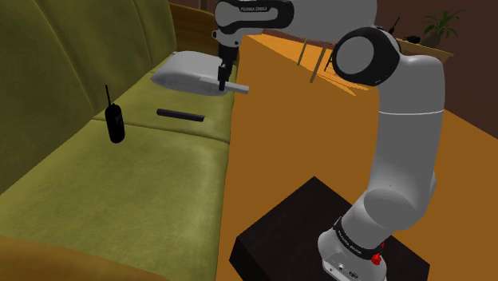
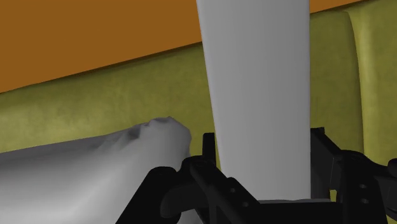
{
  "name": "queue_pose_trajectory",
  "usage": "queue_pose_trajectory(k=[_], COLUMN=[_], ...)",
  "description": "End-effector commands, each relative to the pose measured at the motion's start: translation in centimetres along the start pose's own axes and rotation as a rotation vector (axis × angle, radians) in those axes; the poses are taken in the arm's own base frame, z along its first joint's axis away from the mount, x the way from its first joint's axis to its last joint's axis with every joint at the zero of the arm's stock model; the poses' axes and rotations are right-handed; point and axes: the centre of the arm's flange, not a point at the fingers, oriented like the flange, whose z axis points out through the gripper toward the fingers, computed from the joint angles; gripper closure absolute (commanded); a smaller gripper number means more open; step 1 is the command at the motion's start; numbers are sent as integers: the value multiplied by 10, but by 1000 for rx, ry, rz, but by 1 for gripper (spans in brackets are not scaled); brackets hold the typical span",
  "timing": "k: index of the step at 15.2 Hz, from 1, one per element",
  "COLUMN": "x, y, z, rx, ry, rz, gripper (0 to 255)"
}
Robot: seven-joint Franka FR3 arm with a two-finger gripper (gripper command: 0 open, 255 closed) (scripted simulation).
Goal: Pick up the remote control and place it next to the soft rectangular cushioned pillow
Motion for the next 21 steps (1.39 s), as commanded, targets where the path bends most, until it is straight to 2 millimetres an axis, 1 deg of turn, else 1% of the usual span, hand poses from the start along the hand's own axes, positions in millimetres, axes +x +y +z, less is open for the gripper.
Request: queue_pose_trajectory(k=[1, 21], x=[1, 1], y=[1, 2], z=[10, 116], rx=[-1, -1], ry=[1, 1], rz=[0, 0], gripper=[255, 255])
